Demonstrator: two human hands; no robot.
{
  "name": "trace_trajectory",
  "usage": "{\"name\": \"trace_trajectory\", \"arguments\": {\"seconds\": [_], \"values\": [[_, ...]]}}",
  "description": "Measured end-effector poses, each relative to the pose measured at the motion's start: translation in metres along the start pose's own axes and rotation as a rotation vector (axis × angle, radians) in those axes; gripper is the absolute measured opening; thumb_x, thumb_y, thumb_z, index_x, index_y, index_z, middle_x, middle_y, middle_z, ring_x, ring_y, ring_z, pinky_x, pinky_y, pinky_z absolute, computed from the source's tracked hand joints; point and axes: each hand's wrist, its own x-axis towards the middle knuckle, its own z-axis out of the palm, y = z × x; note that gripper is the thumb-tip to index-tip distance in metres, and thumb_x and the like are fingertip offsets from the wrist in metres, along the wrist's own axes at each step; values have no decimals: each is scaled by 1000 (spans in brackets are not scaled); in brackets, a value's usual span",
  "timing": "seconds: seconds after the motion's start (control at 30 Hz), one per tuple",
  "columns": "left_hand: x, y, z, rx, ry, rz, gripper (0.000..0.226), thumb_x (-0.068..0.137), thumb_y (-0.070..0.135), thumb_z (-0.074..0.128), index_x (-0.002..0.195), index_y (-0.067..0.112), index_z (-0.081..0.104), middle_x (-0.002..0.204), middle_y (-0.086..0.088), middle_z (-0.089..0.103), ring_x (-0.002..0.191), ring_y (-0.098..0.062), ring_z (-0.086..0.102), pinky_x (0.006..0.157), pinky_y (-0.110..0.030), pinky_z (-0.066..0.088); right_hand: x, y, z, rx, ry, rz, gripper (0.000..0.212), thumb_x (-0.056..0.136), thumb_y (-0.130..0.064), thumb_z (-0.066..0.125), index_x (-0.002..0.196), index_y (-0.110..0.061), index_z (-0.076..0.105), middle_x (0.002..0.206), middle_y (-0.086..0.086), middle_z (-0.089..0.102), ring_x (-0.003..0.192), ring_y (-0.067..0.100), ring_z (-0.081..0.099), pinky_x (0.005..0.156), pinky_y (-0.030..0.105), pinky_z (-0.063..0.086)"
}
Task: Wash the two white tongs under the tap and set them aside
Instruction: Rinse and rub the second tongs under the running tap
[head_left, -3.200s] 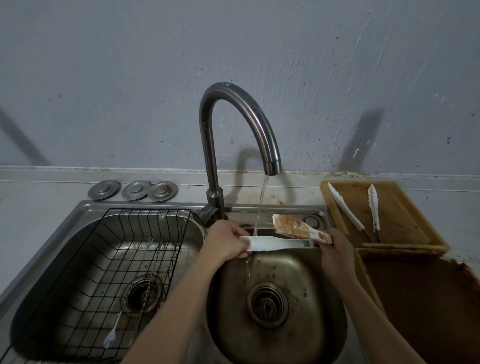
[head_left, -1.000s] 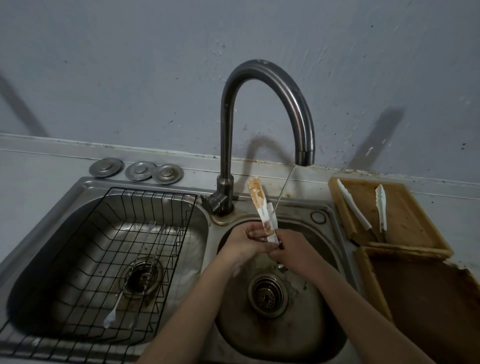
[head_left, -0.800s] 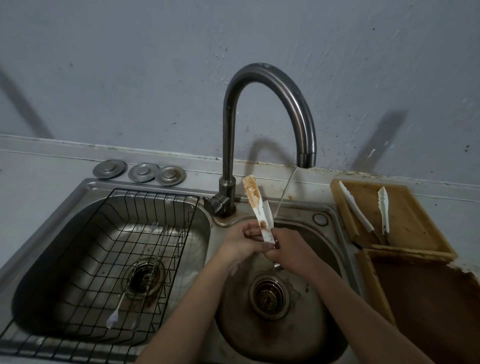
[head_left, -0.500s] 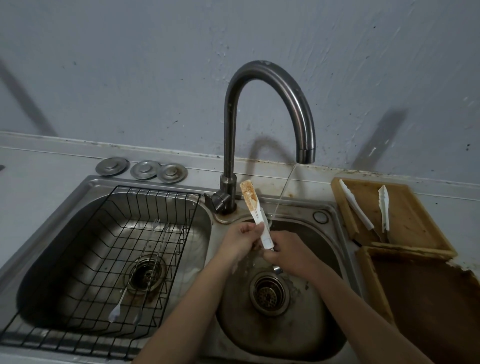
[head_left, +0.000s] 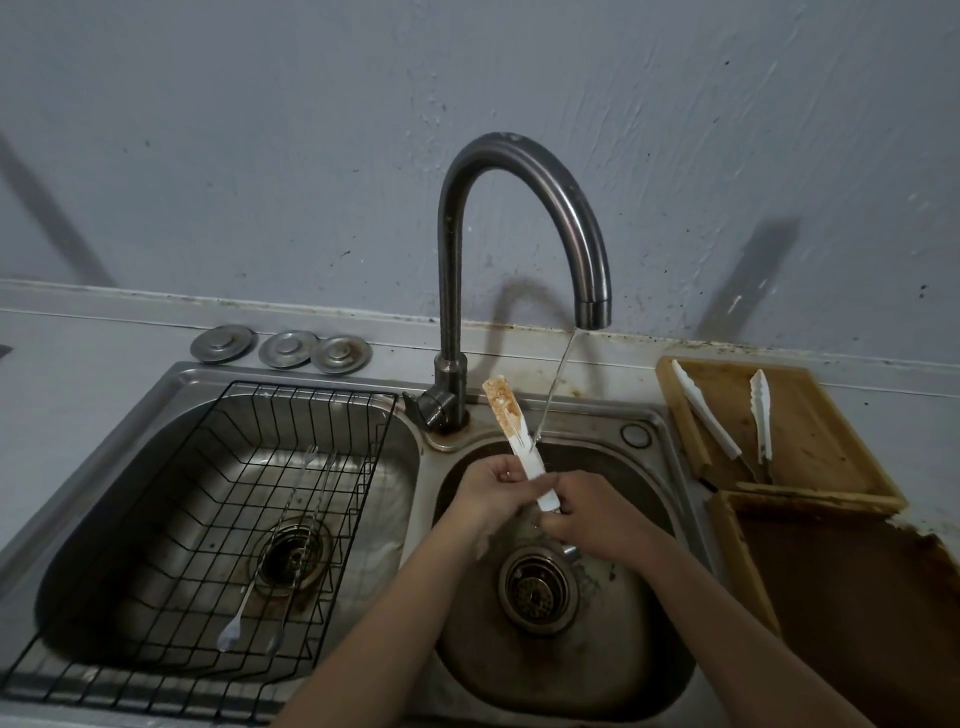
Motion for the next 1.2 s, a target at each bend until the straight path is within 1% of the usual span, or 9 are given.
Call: {"name": "trace_trajectory", "arguments": {"seconds": [0.1,0.23,0.43,0.57,0.63,0.8,0.9,0.97,1.2], "values": [[0,2,-1,-43,-35,-30,6,76,9,74,80,8,70,66,-4,73,56,-12,68,51,-20,52,-6,4,-3,-3,-32,-9,9,78,-15,59,74,-23,58,59,-9,56,45,-2,50,45,12,37],[2,1,2,-222,-38,-116,16,84,20,66,74,8,70,52,-4,60,39,-9,51,37,-17,39,-14,8,-7,-18,-49,-7,9,80,-21,59,71,-18,57,60,-7,53,47,1,46,46,14,39],[0,-4,10,-411,-133,-223,18,79,-1,66,96,1,68,80,-12,75,71,-16,73,56,-21,56,-23,8,-19,-81,-105,11,18,81,-21,61,67,-31,53,62,-9,56,48,-4,51,46,12,39],[6,-2,6,-479,-69,-260,23,86,11,62,102,-4,64,63,-9,71,49,-9,65,56,-23,57,-25,12,-19,-120,-124,38,19,82,-25,62,66,-28,51,62,-8,54,46,-2,48,45,12,37],[7,-3,8,-506,-49,-274,25,87,15,62,102,-5,64,66,-11,71,56,-12,69,57,-26,58,-25,11,-18,-112,-140,29,23,81,-25,63,64,-29,50,60,-9,52,44,-3,46,44,12,36],[4,-5,0,-463,-119,-291,30,80,-1,64,110,-1,60,85,-12,76,79,-14,72,68,-29,60,-25,12,-13,-128,-212,25,17,80,-24,63,67,-26,53,61,-9,52,45,-2,45,44,13,35],[6,0,-6,-581,-101,-295,21,88,4,56,107,-5,58,83,-16,75,67,-15,73,65,-31,61,-26,15,-12,-153,-192,33,17,79,-29,65,67,-25,54,61,-8,53,46,-1,46,45,15,35],[6,1,-4,-645,-82,-303,20,90,9,54,104,-5,57,82,-18,75,72,-17,71,66,-35,61,-26,14,-13,-151,-165,31,22,79,-28,65,61,-28,50,58,-9,52,44,-2,47,42,12,35],[-2,-3,10,-595,-126,-383,26,88,3,57,110,-9,55,84,-20,74,59,-17,71,54,-30,59,-28,12,-16,-148,-179,31,8,81,-23,63,75,-18,60,64,-5,57,50,1,53,47,20,44]]}}
